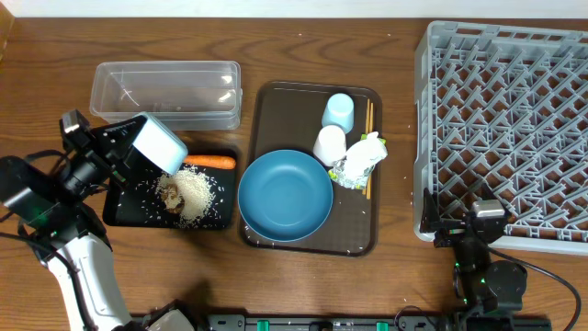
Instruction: Sort waste into correct bins and load items into the dishwasher rack
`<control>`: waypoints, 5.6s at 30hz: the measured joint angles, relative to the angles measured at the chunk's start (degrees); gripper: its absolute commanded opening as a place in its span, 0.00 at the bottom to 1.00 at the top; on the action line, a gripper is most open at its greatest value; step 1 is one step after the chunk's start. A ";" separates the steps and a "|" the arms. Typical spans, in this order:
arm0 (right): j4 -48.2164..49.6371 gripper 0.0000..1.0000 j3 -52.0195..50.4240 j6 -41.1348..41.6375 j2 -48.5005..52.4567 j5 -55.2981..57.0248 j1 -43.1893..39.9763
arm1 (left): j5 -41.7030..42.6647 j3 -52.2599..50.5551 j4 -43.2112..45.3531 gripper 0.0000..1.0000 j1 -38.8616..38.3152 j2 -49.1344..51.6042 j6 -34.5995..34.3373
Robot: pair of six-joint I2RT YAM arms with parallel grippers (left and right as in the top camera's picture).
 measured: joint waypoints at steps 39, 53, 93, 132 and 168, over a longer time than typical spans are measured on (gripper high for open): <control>0.00 0.99 0.00 0.00 0.00 0.00 0.00 | -11.56 10.54 29.62 0.06 -18.75 1.03 13.25; 0.00 0.99 0.00 0.00 0.00 0.00 0.00 | -20.39 11.85 2.51 0.06 -22.97 1.97 39.28; 0.00 0.99 0.00 0.00 0.00 0.00 0.00 | -83.01 26.69 -30.23 0.06 -64.59 27.63 89.99; -0.02 0.99 0.00 0.00 0.00 0.00 0.00 | -83.49 26.69 -30.34 0.17 -67.47 39.15 90.77; 0.00 0.99 0.00 0.00 0.00 0.00 0.00 | -92.56 26.99 -74.55 0.98 -63.54 11.47 83.49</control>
